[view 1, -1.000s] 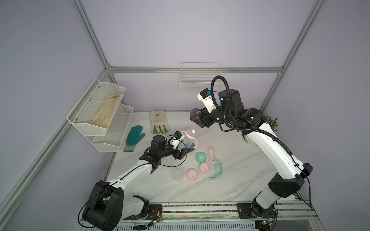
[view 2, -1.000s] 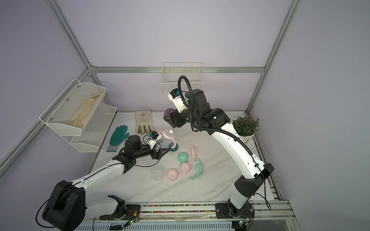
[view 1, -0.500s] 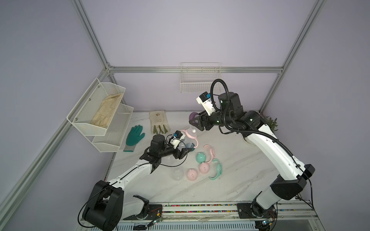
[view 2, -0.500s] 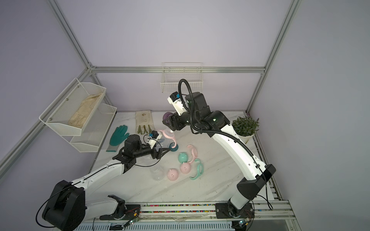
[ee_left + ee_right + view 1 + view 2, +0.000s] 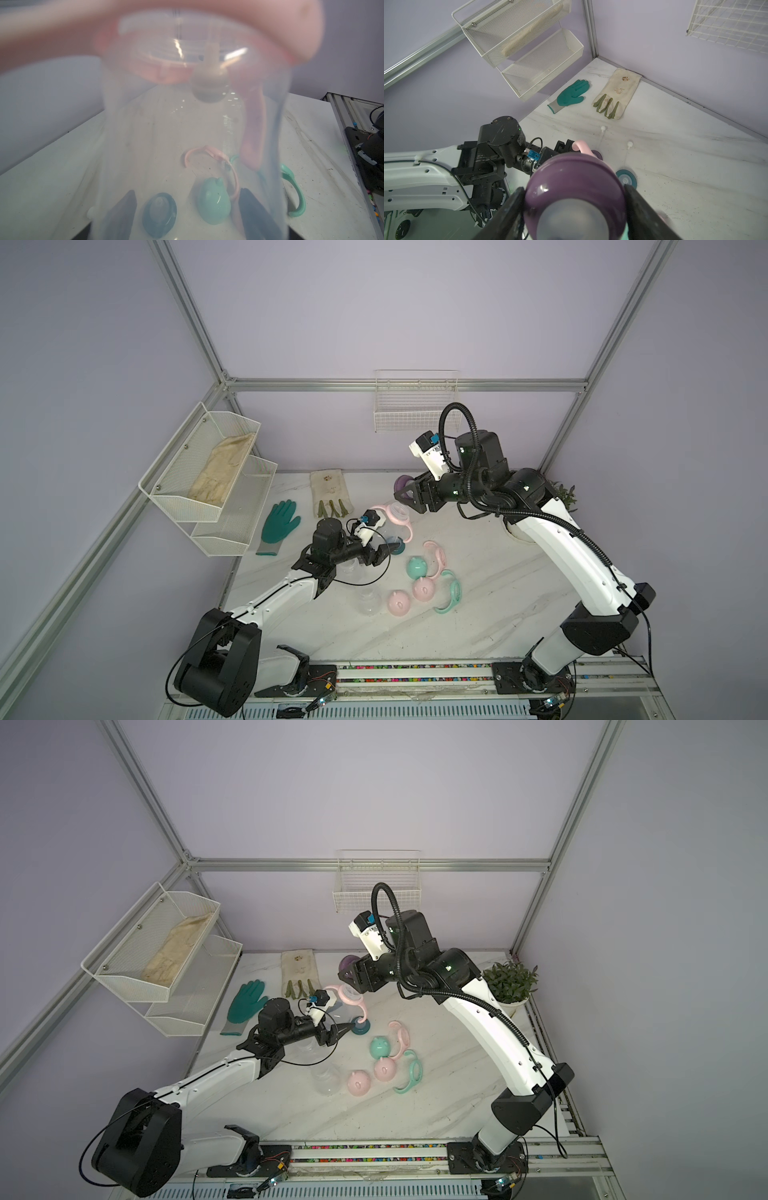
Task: Assemble the baby bottles
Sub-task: Close the nipple on the baby bottle.
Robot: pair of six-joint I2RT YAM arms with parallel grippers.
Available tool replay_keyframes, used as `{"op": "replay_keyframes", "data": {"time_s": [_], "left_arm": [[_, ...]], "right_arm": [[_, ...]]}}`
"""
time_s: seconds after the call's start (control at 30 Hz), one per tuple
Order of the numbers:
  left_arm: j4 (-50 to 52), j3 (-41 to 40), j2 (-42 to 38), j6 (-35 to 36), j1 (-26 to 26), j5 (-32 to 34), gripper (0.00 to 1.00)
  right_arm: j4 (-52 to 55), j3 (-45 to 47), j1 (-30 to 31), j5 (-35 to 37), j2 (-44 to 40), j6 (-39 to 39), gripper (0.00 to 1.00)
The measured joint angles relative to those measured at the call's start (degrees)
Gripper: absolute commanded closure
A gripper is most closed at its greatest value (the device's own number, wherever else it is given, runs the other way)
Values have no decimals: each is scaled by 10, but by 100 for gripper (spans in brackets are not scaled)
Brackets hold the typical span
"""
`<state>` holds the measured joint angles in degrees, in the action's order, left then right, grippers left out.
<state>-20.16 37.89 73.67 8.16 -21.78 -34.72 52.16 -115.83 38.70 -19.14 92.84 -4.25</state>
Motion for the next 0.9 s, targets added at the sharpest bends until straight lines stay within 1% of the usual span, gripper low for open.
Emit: {"op": "replay_keyframes", "data": {"time_s": [0.17, 0.4, 0.67, 0.9], "left_arm": [[-6, -1, -4, 4, -5, 0, 100], [-8, -6, -61, 45, -45, 5, 100], [0, -21, -73, 85, -49, 6, 100], [3, -21, -73, 95, -50, 10, 100]], "right_arm": [[10, 15, -4, -12, 1, 0, 50], [64, 26, -11, -49, 20, -5, 50], [121, 25, -14, -76, 20, -4, 51], [140, 31, -14, -79, 18, -4, 51]]}}
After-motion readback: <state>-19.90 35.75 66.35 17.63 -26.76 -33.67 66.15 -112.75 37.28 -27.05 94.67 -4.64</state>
